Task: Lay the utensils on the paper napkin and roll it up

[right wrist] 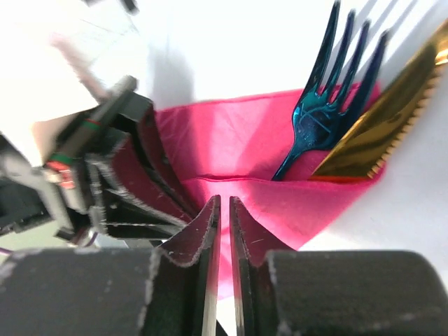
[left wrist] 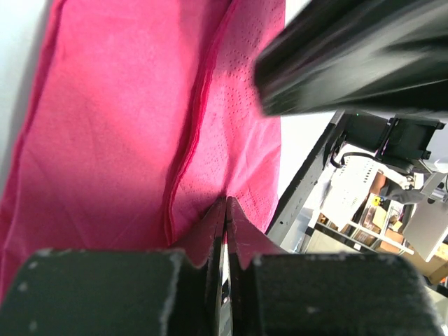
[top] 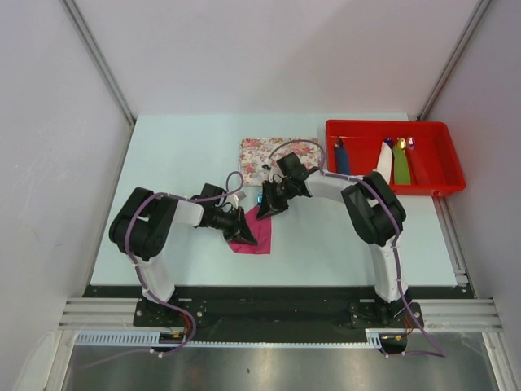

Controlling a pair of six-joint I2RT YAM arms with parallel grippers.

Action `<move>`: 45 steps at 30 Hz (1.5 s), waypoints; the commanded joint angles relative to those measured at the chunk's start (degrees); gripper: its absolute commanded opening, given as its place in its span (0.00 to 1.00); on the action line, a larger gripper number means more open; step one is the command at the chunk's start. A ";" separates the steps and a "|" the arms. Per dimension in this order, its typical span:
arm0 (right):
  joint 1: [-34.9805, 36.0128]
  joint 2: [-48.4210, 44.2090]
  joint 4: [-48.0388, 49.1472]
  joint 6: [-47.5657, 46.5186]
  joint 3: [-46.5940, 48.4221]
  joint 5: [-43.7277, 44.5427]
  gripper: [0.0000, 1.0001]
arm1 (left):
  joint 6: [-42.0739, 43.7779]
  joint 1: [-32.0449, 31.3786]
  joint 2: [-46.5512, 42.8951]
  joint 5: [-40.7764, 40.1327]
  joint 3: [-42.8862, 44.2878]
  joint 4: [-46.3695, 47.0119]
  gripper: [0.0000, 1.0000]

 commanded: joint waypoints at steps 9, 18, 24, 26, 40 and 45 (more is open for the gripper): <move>1.49 -2.18 -2.04 -3.34 3.05 6.72 0.09 | 2.76 -0.25 2.41 -7.85 -0.28 -2.21 0.07; 3.51 0.54 -4.59 -6.86 1.99 11.81 0.06 | 2.23 -0.25 3.55 -7.41 0.34 -1.77 0.08; 3.78 3.45 -5.65 -9.32 1.73 14.45 0.02 | 2.67 0.80 -2.39 -4.53 0.08 0.06 0.21; 3.78 3.45 -5.48 -9.94 1.12 14.72 0.02 | 2.84 2.73 -6.27 -3.11 -1.24 0.43 0.38; 3.78 3.80 -4.42 -10.38 -0.03 14.54 0.02 | 20.95 18.03 -10.43 -12.41 4.82 -28.31 0.68; 3.87 4.24 -4.16 -10.12 0.24 14.63 0.02 | 19.54 16.46 -4.10 -8.57 4.56 -25.77 0.66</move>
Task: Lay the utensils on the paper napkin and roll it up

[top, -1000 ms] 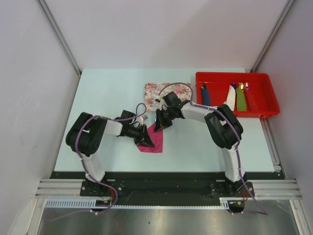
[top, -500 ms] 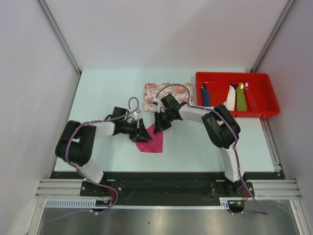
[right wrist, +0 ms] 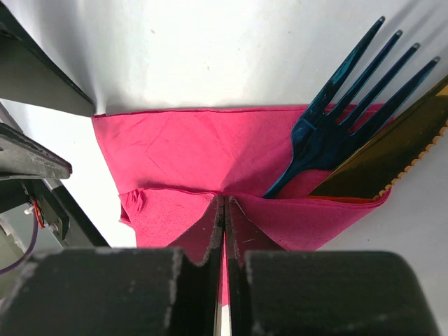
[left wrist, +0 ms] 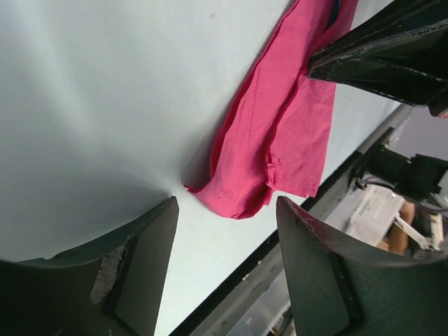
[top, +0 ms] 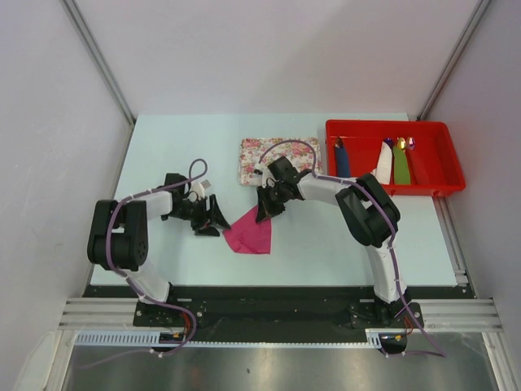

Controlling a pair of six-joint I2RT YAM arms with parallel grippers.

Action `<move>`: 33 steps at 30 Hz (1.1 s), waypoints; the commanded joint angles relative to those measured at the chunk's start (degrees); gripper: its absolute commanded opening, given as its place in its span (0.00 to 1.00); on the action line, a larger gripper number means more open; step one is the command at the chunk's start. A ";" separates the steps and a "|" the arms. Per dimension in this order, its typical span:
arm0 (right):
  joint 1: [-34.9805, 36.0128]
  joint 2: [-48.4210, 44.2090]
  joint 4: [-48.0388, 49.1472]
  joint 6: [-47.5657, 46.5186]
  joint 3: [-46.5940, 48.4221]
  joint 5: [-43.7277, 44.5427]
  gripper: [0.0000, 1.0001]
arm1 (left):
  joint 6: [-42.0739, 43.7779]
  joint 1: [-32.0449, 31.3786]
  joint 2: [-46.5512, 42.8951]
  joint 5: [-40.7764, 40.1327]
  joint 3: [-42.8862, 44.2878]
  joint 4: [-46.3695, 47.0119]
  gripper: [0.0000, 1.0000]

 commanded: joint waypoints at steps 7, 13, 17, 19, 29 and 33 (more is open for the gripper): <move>0.26 4.24 -1.34 -2.34 -1.42 6.07 0.02 | 3.17 -6.52 6.47 6.19 2.07 6.11 0.63; 0.08 4.50 -1.34 -2.25 -0.81 5.89 0.02 | 5.28 -7.76 8.22 4.71 6.29 7.61 0.64; 0.08 4.94 -1.51 -2.25 -0.28 5.89 0.02 | 9.84 -7.76 10.95 4.00 9.54 5.94 0.66; 0.08 5.03 -1.60 -2.25 -0.02 5.98 0.02 | 11.69 -7.76 12.61 5.65 10.77 4.81 0.66; -0.01 5.82 -1.25 -1.02 0.60 6.24 0.02 | 15.22 -7.67 12.89 11.91 7.62 -4.96 0.56; 0.00 5.73 -1.34 -1.28 0.51 6.59 0.02 | 13.29 -6.36 11.75 12.00 5.86 -5.13 0.51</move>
